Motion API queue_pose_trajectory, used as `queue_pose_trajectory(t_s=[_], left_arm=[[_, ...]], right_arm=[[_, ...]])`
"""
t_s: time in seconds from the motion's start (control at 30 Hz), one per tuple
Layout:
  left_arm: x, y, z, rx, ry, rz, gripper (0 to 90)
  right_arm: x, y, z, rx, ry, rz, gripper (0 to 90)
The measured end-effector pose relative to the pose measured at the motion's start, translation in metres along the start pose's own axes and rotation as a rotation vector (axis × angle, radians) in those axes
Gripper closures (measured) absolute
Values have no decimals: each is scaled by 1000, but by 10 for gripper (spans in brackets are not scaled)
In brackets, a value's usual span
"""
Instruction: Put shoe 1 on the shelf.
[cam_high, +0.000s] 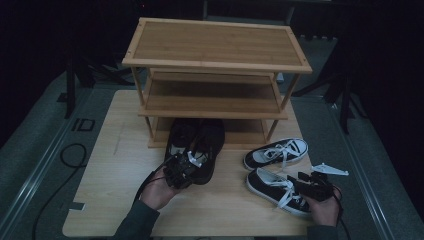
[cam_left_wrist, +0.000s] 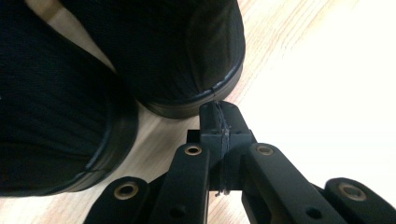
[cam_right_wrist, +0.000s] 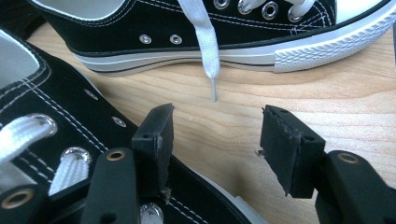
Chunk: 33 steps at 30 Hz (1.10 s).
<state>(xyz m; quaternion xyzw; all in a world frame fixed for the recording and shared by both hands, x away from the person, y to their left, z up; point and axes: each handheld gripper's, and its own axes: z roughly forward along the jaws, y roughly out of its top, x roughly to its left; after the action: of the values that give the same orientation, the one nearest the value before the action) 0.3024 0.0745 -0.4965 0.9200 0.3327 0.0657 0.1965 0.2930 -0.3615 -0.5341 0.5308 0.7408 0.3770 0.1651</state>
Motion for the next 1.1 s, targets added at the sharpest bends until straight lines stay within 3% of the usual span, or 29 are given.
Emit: queue_pose_trajectory(t_s=[0.43, 0.8, 0.87, 0.97, 1.1], left_arm=[[-6, 17, 9, -1, 42, 30, 900], [-9, 35, 17, -8, 88, 26, 900], [-7, 38, 17, -20, 110, 6, 899], [-3, 43, 13, -39, 97, 0, 899], [0, 52, 9, -60, 110, -9, 899]], right_arm=[[0, 0, 0, 0, 0, -1, 440], [0, 0, 0, 0, 2, -1, 440], [0, 0, 0, 0, 2, -1, 439], [0, 0, 0, 1, 2, -2, 439], [0, 0, 0, 0, 2, -2, 439]])
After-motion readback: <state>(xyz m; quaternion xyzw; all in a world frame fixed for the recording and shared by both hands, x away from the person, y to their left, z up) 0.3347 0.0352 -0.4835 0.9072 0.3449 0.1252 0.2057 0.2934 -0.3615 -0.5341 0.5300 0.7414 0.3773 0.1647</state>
